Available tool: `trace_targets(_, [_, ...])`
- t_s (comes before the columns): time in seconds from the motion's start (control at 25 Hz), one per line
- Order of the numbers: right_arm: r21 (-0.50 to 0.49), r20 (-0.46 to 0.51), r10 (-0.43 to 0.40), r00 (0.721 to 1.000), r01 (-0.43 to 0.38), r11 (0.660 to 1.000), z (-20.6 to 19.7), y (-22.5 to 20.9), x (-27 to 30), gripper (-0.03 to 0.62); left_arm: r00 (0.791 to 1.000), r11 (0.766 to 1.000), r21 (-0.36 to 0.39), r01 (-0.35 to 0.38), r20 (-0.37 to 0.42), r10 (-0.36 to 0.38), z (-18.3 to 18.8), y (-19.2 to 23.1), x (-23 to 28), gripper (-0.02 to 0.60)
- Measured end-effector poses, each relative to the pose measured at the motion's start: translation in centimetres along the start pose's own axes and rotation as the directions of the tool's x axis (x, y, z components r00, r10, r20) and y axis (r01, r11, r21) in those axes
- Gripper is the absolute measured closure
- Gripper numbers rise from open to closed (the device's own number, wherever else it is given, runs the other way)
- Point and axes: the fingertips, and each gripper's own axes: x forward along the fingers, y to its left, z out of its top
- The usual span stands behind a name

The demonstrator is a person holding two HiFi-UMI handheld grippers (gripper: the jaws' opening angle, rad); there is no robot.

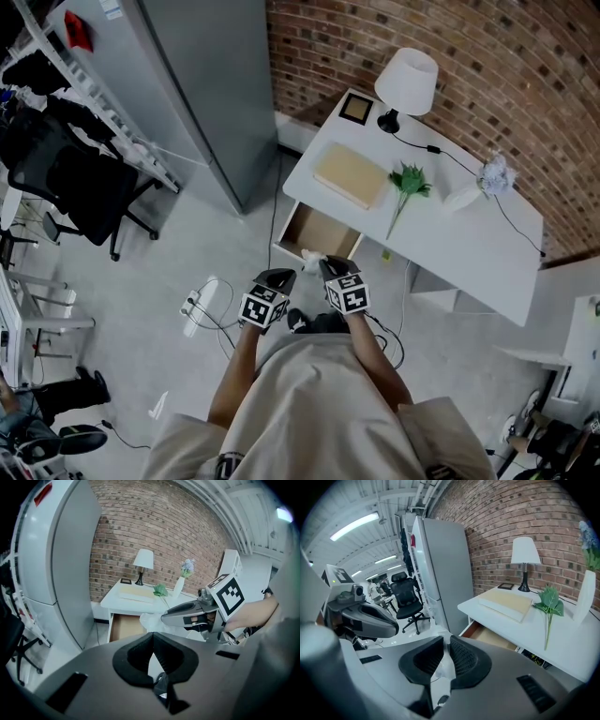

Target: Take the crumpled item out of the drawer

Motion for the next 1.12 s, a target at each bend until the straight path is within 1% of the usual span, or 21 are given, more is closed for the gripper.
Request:
trace_targets(0.48, [0.001,0.002,-0.004,1.0,0.004,1.0,0.1,-0.1,0.3,0.53,1.0,1.0,-0.002,-0.008,0.007,0.008,-0.2,0.4,-0.3,0.566])
trace_targets(0.72, [-0.02,0.011,-0.031,0.999,0.031,0.999,0.2,-0.7,0.1,0.53,1.0,1.0,0.0,0.004,0.003,-0.004,0.0,0.0,0.1,0.565])
trace_targets(1.12, [0.014,0.022,-0.044,0.999,0.043,0.999,-0.3,-2.1,-0.7,0.53,1.0,1.0,0.006,0.011,-0.009,-0.011,0.2,-0.7,1.0,0.566])
